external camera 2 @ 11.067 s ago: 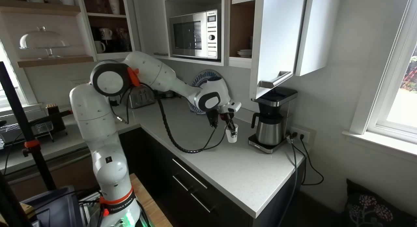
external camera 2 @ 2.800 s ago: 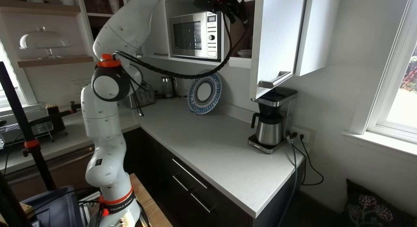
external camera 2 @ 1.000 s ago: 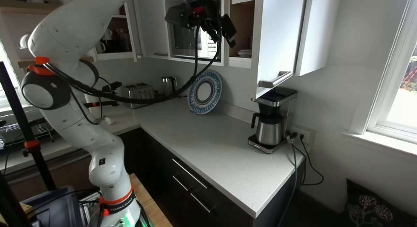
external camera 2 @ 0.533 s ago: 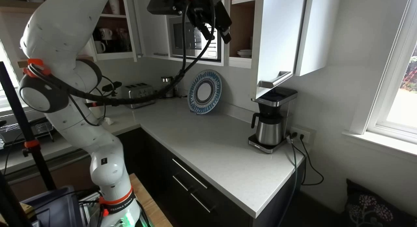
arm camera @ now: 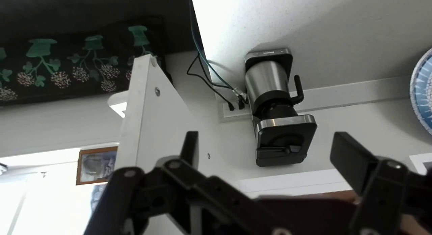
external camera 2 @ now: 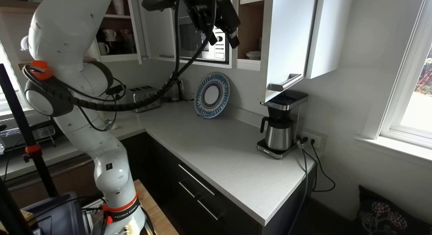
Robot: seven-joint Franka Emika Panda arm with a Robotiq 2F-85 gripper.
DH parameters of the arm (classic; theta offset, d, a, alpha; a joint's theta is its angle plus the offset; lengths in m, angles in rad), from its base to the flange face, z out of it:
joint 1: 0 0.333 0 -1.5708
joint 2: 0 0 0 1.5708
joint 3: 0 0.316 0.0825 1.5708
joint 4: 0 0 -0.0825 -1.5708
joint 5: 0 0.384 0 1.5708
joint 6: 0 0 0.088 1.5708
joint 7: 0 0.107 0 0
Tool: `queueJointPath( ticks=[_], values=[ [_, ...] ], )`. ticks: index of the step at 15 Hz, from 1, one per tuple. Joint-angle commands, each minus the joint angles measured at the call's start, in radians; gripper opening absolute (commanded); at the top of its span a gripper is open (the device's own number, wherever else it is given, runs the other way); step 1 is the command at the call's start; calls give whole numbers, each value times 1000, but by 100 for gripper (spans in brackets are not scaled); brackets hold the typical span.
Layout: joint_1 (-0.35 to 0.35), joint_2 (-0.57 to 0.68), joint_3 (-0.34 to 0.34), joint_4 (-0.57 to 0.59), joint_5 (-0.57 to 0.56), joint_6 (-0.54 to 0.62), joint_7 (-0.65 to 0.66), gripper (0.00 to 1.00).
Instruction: Put the paper cup in the bottom shelf of the top cabinet on the right and then close the cabinet door
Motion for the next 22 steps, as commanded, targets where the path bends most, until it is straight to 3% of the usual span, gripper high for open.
queueJointPath(
  ticks=[1, 7, 10, 14, 22],
  values=[
    [39, 35, -98, 67, -3, -36, -73, 100],
    [90, 43, -219, 55, 35, 28, -167, 100],
    [110, 63, -290, 42, 172, 67, -167, 100],
    [143, 99, -342, 34, 288, 116, -179, 100],
    [158, 184, -438, 64, 356, 127, -259, 100]
  ],
)
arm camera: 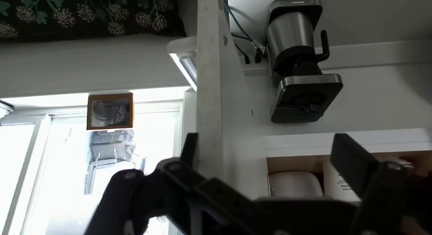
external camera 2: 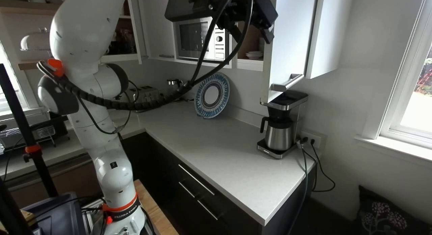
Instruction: Put the paper cup in the bottom shelf of the top cabinet on the right and then close the cabinet door
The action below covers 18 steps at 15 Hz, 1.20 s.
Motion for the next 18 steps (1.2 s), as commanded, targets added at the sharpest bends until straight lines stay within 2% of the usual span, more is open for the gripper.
queueJointPath(
  ticks=[1, 6, 10, 18],
  values=[
    [13, 38, -64, 21, 54, 4, -56, 100],
    [14, 57, -77, 15, 107, 8, -90, 100],
    [22, 61, -61, 21, 160, -48, -33, 100],
    [27, 50, -34, 165, 188, -279, 164, 100]
  ],
)
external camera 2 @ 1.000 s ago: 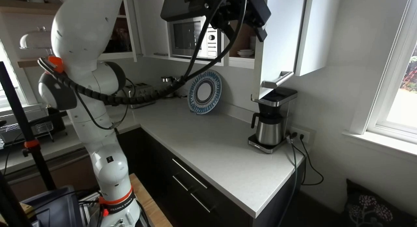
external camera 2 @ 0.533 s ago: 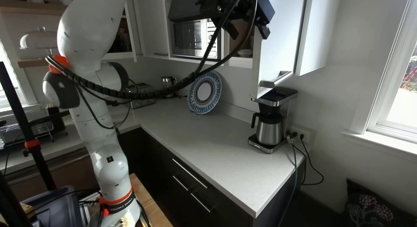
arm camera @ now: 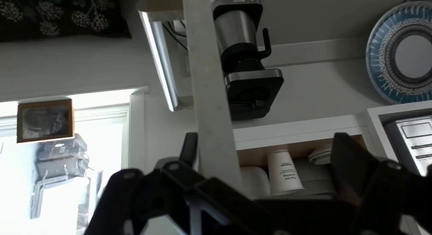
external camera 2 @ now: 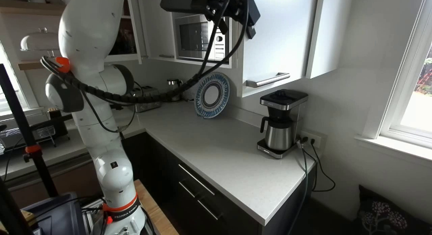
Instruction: Put the paper cup in the bottom shelf of the top cabinet on the right and then close the cabinet door
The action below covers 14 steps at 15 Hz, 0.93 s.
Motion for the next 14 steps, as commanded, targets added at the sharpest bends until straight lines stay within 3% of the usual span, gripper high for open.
queueJointPath(
  ticks=[1, 9, 14],
  values=[
    [21, -3, 16, 78, 32, -86, 101, 100],
    [44, 1, 106, 162, 68, -153, 329, 100],
    [67, -22, 199, 210, 82, -164, 454, 100]
  ],
)
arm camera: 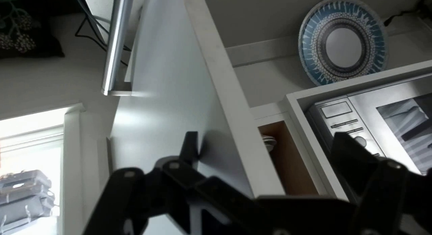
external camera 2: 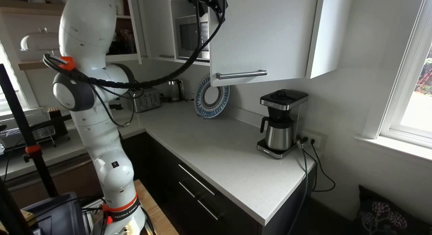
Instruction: Put the paper cup in the bottom shelf of the top cabinet on the right and then close the cabinet door
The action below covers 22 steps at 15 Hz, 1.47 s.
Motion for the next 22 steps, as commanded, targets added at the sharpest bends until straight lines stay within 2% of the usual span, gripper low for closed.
queueJointPath(
  ticks=[1, 5, 6, 13, 14, 19, 22],
  values=[
    [36, -13, 69, 30, 29, 3, 99, 100],
    [60, -15, 157, 41, 22, 17, 155, 100],
    [13, -30, 249, 21, 8, 29, 167, 100],
    [-56, 9, 450, 23, 34, 130, 180, 100],
    [4, -9, 445, -8, -5, 163, 179, 100],
    [17, 2, 519, -79, -52, 321, 125, 100],
    [27, -18, 556, -131, -85, 362, 107, 100]
  ],
)
